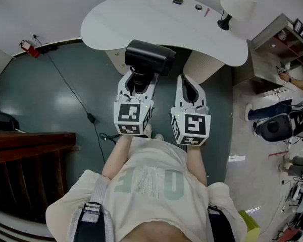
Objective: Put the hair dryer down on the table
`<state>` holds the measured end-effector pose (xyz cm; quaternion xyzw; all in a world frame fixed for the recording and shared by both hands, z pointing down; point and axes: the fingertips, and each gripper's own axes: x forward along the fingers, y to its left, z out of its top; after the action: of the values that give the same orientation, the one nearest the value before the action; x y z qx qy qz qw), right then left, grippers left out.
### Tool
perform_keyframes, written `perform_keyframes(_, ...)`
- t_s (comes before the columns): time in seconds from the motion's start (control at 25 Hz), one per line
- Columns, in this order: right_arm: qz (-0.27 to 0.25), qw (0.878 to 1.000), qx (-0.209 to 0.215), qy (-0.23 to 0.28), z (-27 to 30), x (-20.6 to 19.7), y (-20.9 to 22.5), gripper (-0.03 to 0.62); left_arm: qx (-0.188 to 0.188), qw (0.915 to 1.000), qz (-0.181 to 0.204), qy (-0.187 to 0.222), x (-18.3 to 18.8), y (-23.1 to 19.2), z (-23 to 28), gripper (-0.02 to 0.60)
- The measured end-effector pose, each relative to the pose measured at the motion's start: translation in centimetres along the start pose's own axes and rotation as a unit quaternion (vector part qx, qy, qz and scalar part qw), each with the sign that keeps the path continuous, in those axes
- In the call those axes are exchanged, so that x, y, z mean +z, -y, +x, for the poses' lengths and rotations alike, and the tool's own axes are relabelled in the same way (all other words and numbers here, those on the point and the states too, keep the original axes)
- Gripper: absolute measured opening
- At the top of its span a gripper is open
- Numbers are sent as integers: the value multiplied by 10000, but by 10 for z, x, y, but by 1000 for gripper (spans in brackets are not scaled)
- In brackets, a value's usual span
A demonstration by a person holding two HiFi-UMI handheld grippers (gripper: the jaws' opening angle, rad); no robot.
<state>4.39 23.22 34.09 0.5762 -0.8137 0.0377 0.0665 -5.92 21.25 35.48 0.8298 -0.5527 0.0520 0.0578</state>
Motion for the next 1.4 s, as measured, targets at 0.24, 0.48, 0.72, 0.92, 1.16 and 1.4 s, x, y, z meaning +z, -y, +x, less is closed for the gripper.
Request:
perform_keyframes(0.24, -62, 10000, 16, -19, 7, -2, -8, 3, -56, 9999, -39, 104, 2, -7, -2, 219)
perform_keyframes(0.48, -33, 10000, 65, -9, 11, 0, -15, 3, -21, 9998, -73, 176, 6, -19, -6, 219)
perform_keyframes(0.72, 181, 9998, 52, 118, 27, 8, -28, 3, -139, 9994, -24, 321, 16, -37, -4, 219)
perform_keyframes(0.92, 220, 9996, -3, 150, 43, 8, -36, 3, -221, 9986, 41, 469, 26, -57, 1, 219)
perform_keyframes(1.16, 170, 9997, -194, 47, 59, 6, -26, 3, -260, 9978, -127, 597, 37, -77, 25, 219)
perform_keyframes(1.4, 195, 9995, -244, 85, 90, 5, 1, 3, -260, 9979, -175, 569, 37, -82, 60, 218)
